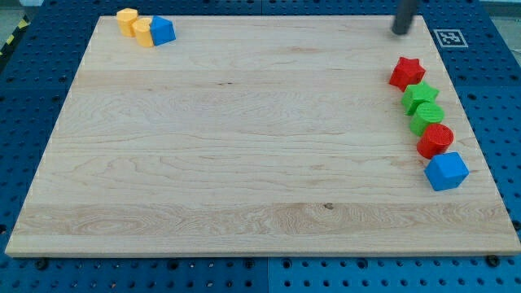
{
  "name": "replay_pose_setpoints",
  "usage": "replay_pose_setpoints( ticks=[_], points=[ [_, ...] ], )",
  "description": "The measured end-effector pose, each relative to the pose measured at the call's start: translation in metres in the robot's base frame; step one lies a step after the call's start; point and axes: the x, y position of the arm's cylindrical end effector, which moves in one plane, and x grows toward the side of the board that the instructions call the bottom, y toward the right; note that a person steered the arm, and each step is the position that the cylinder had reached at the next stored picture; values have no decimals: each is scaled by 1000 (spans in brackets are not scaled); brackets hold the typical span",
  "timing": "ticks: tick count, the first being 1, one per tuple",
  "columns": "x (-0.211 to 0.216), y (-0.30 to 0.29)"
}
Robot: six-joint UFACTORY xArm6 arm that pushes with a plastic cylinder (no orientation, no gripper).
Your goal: Slide the blue cube below the yellow heart and blue triangle
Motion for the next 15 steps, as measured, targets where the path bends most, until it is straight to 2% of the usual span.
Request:
replay_pose_setpoints(
  ticks=[2, 3, 4, 5, 7, 9, 15],
  points=[
    [170, 45],
    [248, 45],
    [296, 44],
    [300, 44],
    [258, 44],
    [258, 38],
    [268, -152]
  ],
)
